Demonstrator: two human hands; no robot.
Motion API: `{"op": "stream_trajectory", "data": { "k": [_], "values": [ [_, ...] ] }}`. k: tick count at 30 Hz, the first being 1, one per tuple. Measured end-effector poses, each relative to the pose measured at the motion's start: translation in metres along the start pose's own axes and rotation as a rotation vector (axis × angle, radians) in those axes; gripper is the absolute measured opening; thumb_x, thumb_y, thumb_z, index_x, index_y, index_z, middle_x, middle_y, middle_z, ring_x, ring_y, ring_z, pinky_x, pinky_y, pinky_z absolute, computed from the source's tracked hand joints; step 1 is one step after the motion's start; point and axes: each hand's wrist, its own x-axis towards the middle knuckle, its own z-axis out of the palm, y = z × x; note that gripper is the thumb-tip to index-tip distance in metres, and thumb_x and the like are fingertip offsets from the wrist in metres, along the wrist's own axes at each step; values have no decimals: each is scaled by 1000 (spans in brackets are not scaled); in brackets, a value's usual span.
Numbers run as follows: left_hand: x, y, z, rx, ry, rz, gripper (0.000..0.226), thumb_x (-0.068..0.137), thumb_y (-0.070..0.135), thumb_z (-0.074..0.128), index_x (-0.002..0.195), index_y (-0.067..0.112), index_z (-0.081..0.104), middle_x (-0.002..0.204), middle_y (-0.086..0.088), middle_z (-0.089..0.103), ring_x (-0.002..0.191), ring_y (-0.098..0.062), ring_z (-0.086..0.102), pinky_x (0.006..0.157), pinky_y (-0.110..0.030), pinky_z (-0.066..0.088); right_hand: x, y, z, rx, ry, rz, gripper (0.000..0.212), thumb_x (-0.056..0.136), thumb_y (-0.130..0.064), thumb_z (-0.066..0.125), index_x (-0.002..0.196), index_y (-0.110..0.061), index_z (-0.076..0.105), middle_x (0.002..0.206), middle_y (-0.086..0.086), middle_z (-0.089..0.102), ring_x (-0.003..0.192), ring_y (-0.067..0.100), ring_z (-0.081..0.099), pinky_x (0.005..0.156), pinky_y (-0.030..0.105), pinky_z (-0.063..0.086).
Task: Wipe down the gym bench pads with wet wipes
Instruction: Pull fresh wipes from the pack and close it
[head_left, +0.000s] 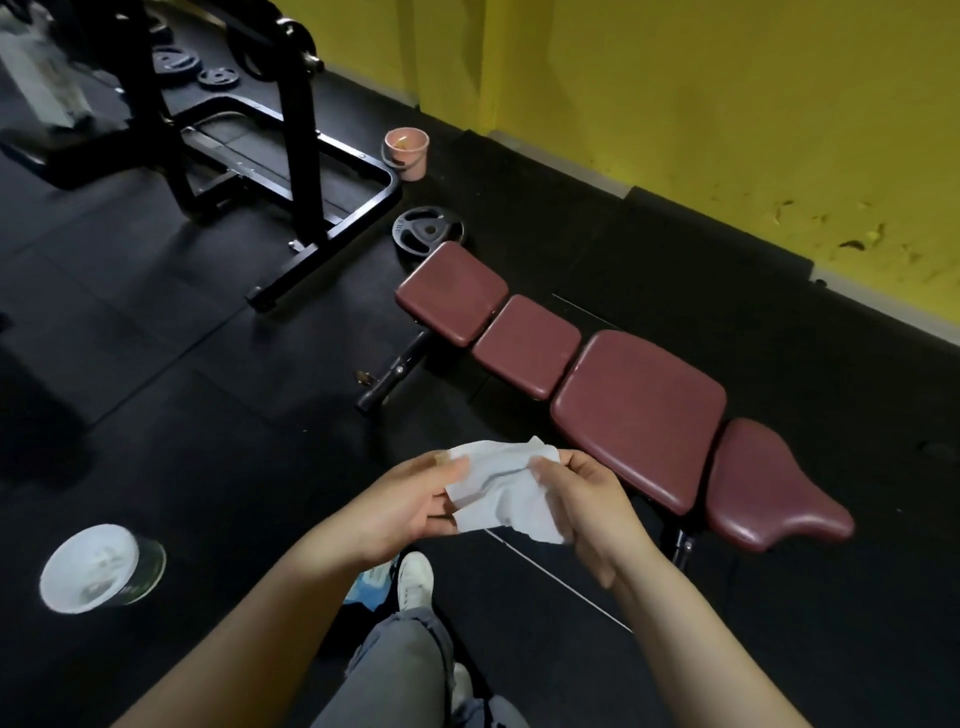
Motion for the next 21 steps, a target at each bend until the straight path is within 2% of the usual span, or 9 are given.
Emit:
{"op": "stream_trajectory", "data": {
  "k": [2,4,6,10,14,16,18,21],
  "values": [
    [15,10,-7,-22,32,44,35,93,6,62,128,5,60,123,-22,67,113,-36,65,97,-52,53,11,-7,1,50,-8,0,18,87,-21,62,89,-4,63,77,14,62,69,25,54,65,33,46],
    [30,24,-14,8,120,88,35,90,-6,58,123,6,63,117,-21,69,108,-37,67,96,-53,53,25,-17,4,26,-5,-44,13,83,-14,60,74,-5,57,64,13,49,60,24,41,55,29,38],
    [44,43,-23,95,192,143,35,90,-8,57,119,11,64,114,-18,71,101,-34,70,91,-51,56,40,-27,12,-4,64,-68,12,86,-7,63,77,-9,55,59,10,49,51,19,40,47,26,34],
    [67,84,-42,295,204,300,34,92,-4,58,117,18,64,110,-6,74,100,-25,71,84,-38,57,65,-50,33,11,169,-166,15,88,4,60,88,-8,52,59,10,55,45,18,45,46,27,40],
    [86,135,-57,199,113,413,37,92,-8,54,120,14,64,112,-8,73,102,-24,70,84,-34,56,90,-78,48,135,159,-329,26,85,14,57,83,-12,53,64,5,45,54,14,44,51,24,40],
    [94,156,-64,85,23,409,36,92,-10,50,119,10,64,111,-11,73,102,-25,70,82,-33,58,103,-91,54,261,153,-368,31,86,14,55,83,-17,56,71,5,49,63,14,48,57,24,42],
    [102,174,-69,81,-46,413,34,90,-11,51,108,11,69,103,-9,74,97,-23,70,78,-29,57,115,-101,58,354,146,-373,34,89,15,47,86,-17,57,76,6,58,67,15,54,58,25,45],
    [113,194,-77,201,-103,456,40,74,-5,51,85,22,78,87,-2,73,85,-13,69,71,-22,54,130,-115,62,464,101,-370,31,92,14,34,93,-11,54,73,6,64,65,16,58,58,24,47]
  ]
}}
